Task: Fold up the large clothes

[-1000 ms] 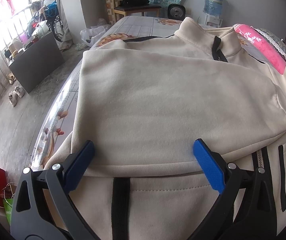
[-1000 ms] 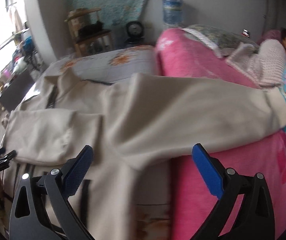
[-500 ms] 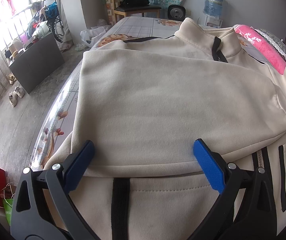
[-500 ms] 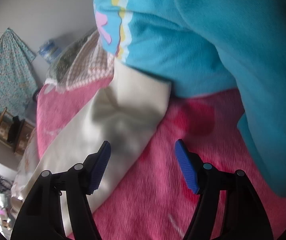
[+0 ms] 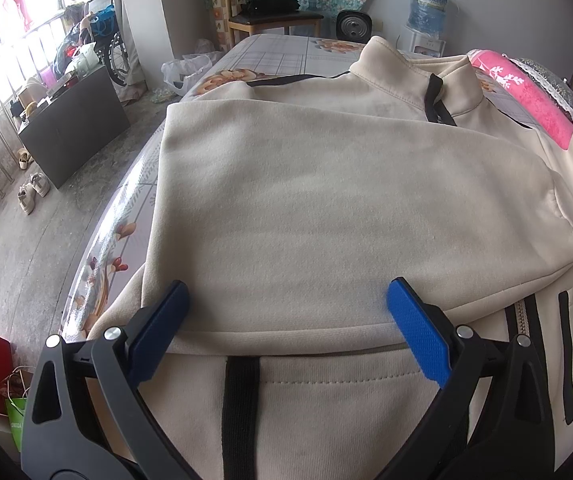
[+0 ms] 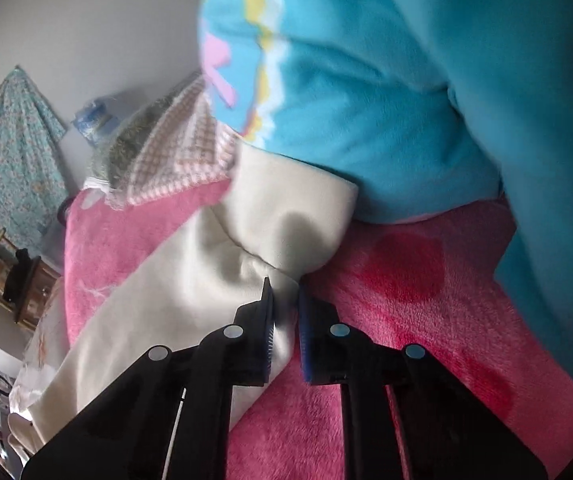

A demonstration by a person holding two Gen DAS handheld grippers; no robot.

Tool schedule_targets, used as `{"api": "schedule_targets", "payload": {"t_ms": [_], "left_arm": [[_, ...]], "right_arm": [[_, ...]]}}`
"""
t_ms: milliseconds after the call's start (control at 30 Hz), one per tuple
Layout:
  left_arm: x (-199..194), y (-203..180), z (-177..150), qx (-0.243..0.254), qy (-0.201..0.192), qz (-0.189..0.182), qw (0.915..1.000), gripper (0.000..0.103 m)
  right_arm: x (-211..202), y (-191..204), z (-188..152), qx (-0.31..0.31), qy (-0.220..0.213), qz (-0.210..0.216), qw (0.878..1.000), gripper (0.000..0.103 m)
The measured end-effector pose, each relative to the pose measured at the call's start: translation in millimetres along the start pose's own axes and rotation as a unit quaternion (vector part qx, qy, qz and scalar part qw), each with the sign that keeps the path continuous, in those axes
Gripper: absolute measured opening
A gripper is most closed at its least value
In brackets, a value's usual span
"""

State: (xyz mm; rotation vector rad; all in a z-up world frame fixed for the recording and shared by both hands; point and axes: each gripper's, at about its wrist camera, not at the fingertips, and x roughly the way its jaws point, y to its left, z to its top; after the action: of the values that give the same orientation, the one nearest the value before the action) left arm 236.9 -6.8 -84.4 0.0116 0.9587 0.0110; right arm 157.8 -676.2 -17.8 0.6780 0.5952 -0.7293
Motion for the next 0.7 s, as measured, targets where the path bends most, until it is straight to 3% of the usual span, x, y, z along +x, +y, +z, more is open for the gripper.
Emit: {"api": "schedule_targets", "payload": {"t_ms": [167, 367, 467, 533, 700], "left_arm": [[0, 0, 0, 0.0, -0.001, 0.0, 1.0, 0.096], [-2, 1, 1, -0.002, 0.0, -0.003, 1.0, 0.096], [-9, 4, 2, -0.012, 0.005, -0.024, 0.9996, 0.096], [-22, 7, 3, -0.018, -0.003, -0.048, 0.9987, 0.096], [-36, 8, 1, 0.002, -0.01, -0.062, 0.998, 0.095]], "right_arm": [[-50, 38, 15, -0.051, -0.037, 0.041, 0.997, 0.01], [-121, 113, 20, -0.131, -0.088, 0.103, 0.982, 0.01], [-165, 154, 8, -0.177, -0.104, 0.151, 0.967, 0.01], [-194, 187, -8, -0.218, -0.116, 0.181, 0.952, 0.01], [-258, 258, -67, -0.295, -0.114, 0.275, 0.908, 0.01]]}}
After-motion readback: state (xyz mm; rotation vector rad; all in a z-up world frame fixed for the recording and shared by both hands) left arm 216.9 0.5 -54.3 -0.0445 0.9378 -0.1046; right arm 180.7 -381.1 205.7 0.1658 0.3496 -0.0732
